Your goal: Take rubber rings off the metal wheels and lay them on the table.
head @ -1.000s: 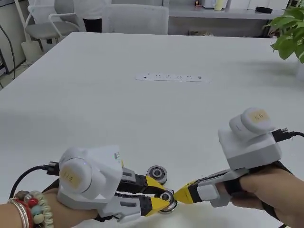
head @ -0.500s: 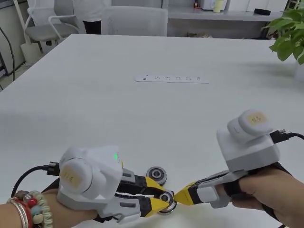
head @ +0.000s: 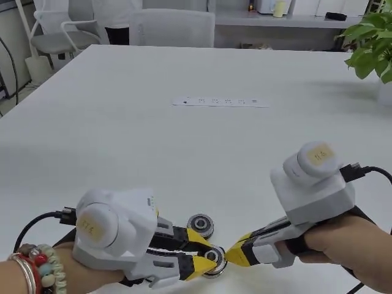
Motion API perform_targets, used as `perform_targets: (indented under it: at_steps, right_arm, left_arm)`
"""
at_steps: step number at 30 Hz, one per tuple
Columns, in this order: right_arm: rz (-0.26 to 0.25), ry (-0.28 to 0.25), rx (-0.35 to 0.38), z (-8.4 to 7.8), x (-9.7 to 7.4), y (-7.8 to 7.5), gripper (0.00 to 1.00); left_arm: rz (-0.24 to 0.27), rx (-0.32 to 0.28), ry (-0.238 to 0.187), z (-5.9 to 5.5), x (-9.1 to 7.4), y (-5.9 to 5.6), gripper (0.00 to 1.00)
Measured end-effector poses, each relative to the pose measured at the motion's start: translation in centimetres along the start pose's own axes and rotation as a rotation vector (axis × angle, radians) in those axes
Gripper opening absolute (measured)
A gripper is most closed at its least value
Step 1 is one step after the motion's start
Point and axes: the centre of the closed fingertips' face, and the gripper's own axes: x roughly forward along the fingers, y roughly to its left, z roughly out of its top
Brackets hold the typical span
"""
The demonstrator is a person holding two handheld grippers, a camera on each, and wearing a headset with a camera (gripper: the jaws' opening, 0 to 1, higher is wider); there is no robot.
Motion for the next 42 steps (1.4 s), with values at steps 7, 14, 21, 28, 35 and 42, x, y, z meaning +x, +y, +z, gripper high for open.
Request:
perform_targets:
  at_steps: [7,14,21,28,35,42]
  right_arm:
    - [0.026,-0.013,0.061,0.2,-0.1,0.3,0.00]
    - [0.029,-0.014,0.062,0.3,-0.1,0.5,0.00]
    - [0.036,-0.019,0.066,0.5,-0.1,0.6,0.00]
    - [0.045,-0.028,0.073,0.6,-0.1,0.8,0.00]
    - [0.048,-0.031,0.068,0.7,-0.1,0.9,0.00]
    - [0.054,-0.036,0.061,0.8,-0.1,1.0,0.00]
  left_arm:
    - [-0.004,0.006,-0.001,0.0,0.0,0.0,0.08]
    - [-0.005,0.006,-0.002,0.0,0.0,0.0,0.08]
    - [-0.004,0.007,-0.003,0.0,0.0,0.0,0.08]
    - [-0.004,0.006,-0.004,-0.1,0.0,0.0,0.08]
    - [-0.004,0.006,-0.004,0.0,0.0,0.0,0.08]
    - [-0.005,0.005,-0.004,0.0,0.0,0.0,0.08]
